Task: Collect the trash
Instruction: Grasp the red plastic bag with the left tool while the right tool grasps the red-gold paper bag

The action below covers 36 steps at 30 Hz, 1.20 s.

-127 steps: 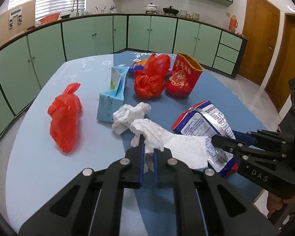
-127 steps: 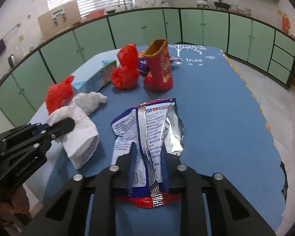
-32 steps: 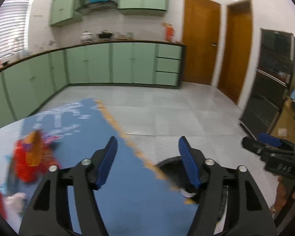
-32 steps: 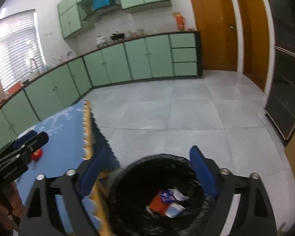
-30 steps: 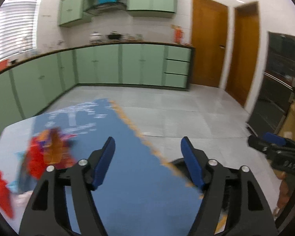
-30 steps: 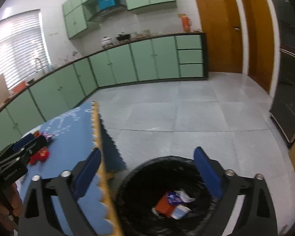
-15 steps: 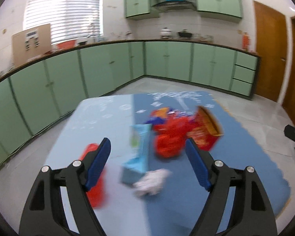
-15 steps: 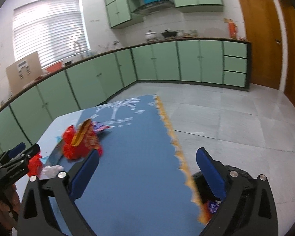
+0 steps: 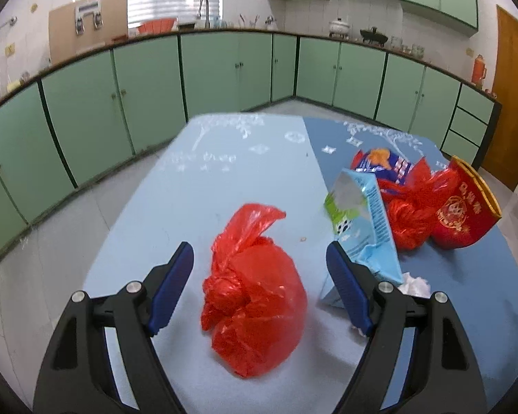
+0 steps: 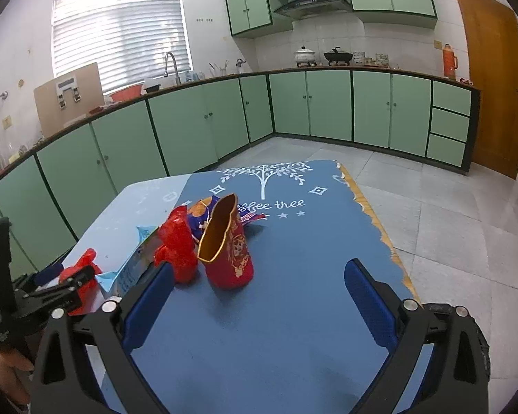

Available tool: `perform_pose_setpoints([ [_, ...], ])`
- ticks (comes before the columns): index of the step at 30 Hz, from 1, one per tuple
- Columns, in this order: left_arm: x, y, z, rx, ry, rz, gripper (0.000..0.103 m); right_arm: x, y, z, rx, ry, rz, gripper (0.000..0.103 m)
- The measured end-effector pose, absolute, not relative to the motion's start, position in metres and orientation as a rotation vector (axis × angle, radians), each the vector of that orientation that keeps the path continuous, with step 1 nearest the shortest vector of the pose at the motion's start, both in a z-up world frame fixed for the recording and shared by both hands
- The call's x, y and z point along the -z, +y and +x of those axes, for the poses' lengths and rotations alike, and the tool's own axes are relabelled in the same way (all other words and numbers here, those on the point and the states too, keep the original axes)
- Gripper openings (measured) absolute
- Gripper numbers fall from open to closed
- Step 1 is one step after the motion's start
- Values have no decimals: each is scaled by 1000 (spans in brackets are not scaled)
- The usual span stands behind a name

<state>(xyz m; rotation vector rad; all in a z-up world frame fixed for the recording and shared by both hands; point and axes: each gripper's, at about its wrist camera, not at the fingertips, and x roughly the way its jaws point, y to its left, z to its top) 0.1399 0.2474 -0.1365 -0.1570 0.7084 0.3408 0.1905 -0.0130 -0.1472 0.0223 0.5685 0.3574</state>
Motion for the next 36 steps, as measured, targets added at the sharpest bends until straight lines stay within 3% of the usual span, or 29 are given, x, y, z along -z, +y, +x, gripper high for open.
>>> perform_pose_setpoints([
  [2, 141, 251, 144, -323, 733, -180, 70, 150, -8, 196, -354, 576, 19, 97],
  [4, 146, 254, 147, -313, 751, -200, 56, 151, -5, 200, -353, 580, 16, 97],
  [7, 151, 256, 150, -301, 771, -219, 44, 154, 2, 205, -355, 584, 10, 97],
  [17, 130, 259, 139, -319, 673, -212, 39, 163, 27, 229, -366, 610, -14, 96],
  [23, 112, 264, 137, -306, 610, -229, 39, 171, 36, 246, -346, 647, -22, 86],
  [26, 110, 262, 140, -299, 605, -223, 39, 176, 38, 251, -347, 670, -21, 79],
  [29, 109, 260, 143, -291, 607, -227, 39, 180, 41, 253, -355, 691, -22, 61],
  [31, 110, 257, 145, -287, 608, -223, 39, 183, 40, 256, -363, 715, -27, 36],
  [33, 109, 253, 145, -281, 607, -218, 39, 184, 40, 256, -372, 732, -32, 21],
  [36, 108, 248, 147, -269, 605, -212, 39, 180, 39, 252, -382, 723, -38, 14],
])
